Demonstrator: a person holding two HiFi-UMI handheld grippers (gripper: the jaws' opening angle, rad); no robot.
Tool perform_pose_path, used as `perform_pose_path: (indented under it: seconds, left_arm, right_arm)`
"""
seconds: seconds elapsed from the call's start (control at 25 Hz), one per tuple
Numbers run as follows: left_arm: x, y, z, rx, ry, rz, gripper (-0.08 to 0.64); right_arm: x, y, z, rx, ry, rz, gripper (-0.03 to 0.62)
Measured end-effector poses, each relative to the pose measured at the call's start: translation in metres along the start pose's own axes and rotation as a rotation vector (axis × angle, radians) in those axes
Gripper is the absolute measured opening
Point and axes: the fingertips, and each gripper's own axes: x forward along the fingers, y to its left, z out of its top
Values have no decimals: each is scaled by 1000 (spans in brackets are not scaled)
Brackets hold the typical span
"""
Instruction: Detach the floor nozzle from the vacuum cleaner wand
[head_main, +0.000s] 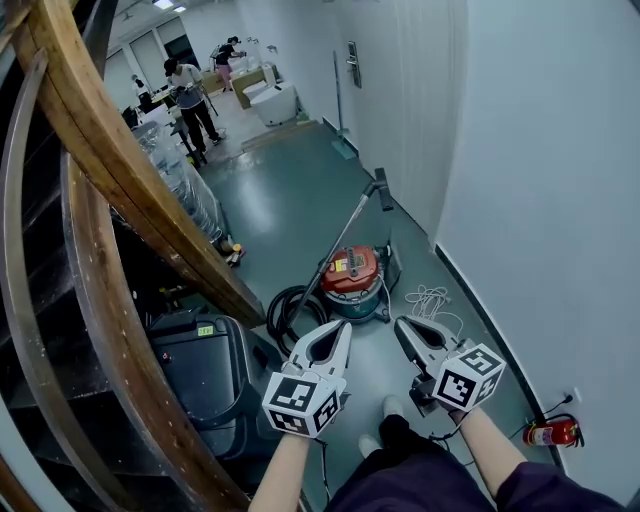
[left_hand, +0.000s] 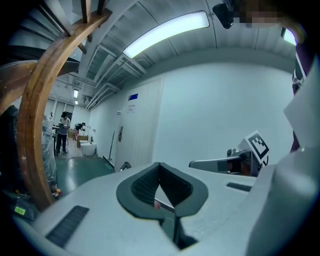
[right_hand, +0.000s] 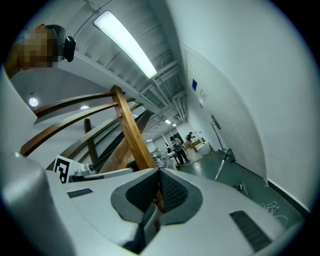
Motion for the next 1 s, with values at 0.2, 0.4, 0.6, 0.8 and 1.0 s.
perform_pose_path:
  seconds: [0.2,0.4,0.6,0.8,1.0]
  left_arm:
    - [31,25,-5,-12,31,2,5]
    - [69,49,-3,-14,57,4,5]
    - [105,70,0,-21,83,20,5]
    - [133,86,6,-15,95,38,5]
    - [156,99,10,-9,108,38,5]
  right_arm:
    - [30,-31,4,28,16,1,17]
    - [67,-64,13,60,32,22,18]
    - [92,-100,21,116,34,28,18]
    - [107,-124,25,149,44,31,17]
    - [123,-142,31,166,46,27,18]
